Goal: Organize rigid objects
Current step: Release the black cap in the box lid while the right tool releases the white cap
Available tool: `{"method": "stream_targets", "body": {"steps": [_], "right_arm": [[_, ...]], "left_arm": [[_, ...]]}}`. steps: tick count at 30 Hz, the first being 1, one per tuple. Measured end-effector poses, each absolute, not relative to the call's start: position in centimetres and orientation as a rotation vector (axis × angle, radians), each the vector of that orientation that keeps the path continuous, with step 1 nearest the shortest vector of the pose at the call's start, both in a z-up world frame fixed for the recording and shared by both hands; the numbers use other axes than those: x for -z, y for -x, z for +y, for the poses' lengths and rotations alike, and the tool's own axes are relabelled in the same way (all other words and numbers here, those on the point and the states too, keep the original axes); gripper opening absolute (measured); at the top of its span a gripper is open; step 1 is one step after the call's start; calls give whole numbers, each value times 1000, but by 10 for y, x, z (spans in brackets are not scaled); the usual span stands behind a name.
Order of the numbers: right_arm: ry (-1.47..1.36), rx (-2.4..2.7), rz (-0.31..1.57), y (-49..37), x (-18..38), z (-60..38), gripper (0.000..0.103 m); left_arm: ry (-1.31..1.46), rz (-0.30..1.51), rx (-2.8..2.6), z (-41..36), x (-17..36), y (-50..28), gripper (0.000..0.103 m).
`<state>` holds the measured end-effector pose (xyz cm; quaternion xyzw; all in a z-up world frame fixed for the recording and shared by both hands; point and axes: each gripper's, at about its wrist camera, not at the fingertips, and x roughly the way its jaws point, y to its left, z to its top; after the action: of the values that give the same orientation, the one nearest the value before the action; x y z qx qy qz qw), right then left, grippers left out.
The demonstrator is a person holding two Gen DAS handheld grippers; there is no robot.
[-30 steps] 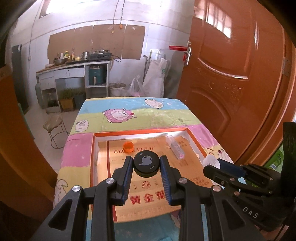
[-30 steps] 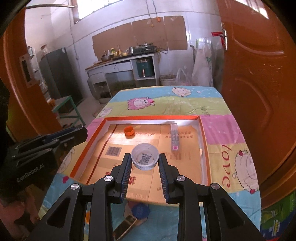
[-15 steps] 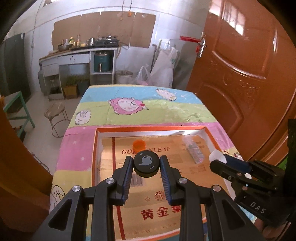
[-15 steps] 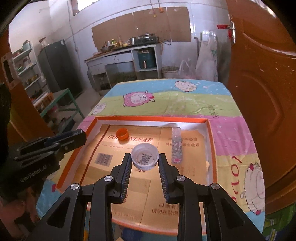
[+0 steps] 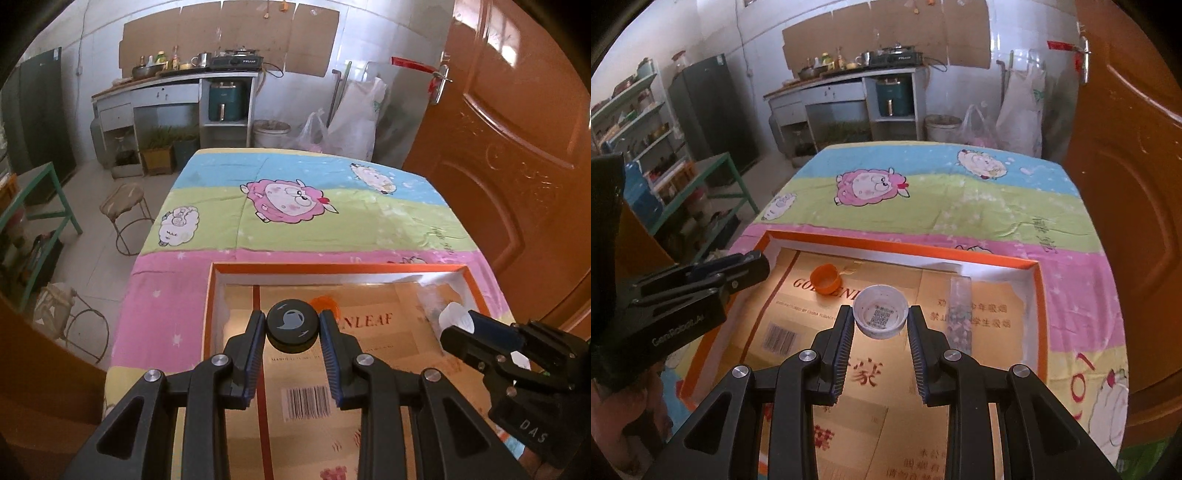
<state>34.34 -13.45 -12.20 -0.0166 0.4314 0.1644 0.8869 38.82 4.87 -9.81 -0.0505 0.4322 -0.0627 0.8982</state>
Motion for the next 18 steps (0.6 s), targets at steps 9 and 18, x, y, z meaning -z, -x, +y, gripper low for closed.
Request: {"method": "stream_targets", "body": {"steps": [9,18], "right_arm": [[63,-321,941,-373,141,-127,30],[86,-312,982,-392,158,-117,30]], "left_arm": [[119,937,99,56,112,-417,30],[128,1006,88,59,137,-434,30]]}}
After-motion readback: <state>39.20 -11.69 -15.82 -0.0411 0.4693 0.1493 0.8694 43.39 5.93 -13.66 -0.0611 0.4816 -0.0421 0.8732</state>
